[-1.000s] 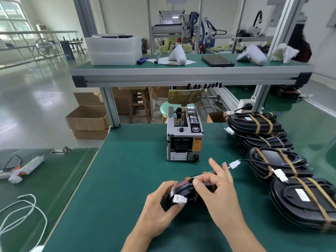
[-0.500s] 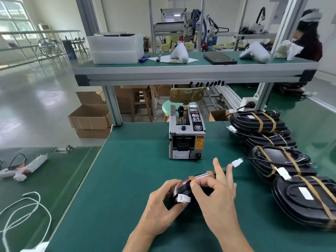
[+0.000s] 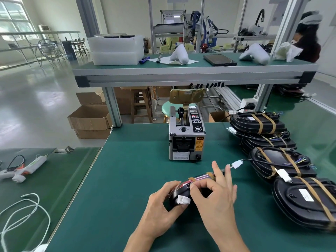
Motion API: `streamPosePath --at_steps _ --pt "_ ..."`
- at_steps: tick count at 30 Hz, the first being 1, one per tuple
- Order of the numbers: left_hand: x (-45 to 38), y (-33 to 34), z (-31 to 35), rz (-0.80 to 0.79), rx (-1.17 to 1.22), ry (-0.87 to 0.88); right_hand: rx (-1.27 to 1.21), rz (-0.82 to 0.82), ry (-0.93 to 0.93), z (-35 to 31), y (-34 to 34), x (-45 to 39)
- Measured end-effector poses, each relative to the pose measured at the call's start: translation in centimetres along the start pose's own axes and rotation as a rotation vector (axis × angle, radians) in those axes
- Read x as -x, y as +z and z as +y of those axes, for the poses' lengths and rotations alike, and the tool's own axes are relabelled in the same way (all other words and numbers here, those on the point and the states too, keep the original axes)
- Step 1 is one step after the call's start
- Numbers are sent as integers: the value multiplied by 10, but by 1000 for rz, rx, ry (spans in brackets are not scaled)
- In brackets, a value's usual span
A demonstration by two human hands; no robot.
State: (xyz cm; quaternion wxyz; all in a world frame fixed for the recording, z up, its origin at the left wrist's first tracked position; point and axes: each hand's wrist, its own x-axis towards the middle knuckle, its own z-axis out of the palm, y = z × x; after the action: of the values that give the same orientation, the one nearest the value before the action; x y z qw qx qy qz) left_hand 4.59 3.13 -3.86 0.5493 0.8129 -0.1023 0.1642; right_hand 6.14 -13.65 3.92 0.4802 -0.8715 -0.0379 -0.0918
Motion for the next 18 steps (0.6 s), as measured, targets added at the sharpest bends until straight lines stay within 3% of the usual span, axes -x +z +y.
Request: streamPosePath --at_steps 18 --pt "0 -1 2 3 12 -2 86 43 -5 -3 7 1"
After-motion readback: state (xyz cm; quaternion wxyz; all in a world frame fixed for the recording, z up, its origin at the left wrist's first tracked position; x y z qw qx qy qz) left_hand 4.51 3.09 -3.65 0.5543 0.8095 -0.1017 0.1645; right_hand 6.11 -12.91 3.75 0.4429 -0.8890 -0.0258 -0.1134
